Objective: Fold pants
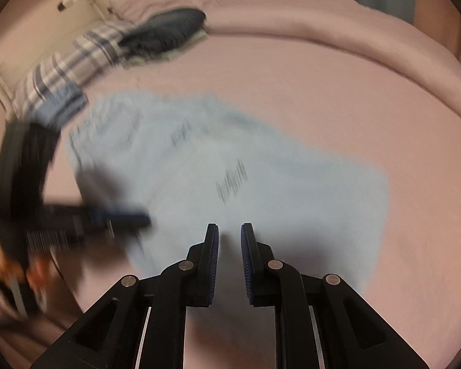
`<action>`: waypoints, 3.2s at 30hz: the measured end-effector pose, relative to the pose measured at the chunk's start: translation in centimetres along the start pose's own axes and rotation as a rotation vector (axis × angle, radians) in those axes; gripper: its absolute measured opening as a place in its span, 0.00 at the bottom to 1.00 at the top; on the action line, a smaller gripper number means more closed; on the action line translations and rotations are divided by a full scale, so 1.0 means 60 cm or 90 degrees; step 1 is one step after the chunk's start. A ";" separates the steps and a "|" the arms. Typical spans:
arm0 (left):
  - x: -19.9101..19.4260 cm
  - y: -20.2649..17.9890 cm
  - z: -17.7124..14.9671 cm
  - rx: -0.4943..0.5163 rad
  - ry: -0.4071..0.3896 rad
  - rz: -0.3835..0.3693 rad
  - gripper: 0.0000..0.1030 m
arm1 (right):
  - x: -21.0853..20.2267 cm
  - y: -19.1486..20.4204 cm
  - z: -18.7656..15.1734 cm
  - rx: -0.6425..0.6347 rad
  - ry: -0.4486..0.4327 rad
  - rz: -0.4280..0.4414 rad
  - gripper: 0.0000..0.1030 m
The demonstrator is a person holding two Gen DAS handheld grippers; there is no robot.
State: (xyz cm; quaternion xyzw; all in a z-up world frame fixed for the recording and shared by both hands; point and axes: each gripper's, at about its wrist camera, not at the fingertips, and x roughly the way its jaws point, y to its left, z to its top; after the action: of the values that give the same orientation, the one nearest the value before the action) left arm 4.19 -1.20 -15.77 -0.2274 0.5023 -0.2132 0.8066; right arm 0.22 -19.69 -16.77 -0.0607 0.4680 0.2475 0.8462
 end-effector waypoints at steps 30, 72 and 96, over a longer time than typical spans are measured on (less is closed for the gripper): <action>-0.196 0.109 -0.016 -0.079 -0.146 0.113 0.51 | 0.043 0.010 -0.010 0.051 -0.011 0.019 0.33; -0.257 0.282 0.069 -0.267 -0.312 0.038 0.22 | 0.222 0.118 0.257 0.078 0.040 0.065 0.20; -0.238 0.035 0.083 0.033 -0.287 0.088 0.22 | 0.070 0.065 0.070 0.212 -0.033 0.257 0.48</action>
State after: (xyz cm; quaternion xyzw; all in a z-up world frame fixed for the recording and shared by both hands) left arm 3.19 9.47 -4.85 -0.2136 0.3180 -0.1139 0.9167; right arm 3.38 -13.36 -17.37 0.1803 0.4828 0.3323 0.7899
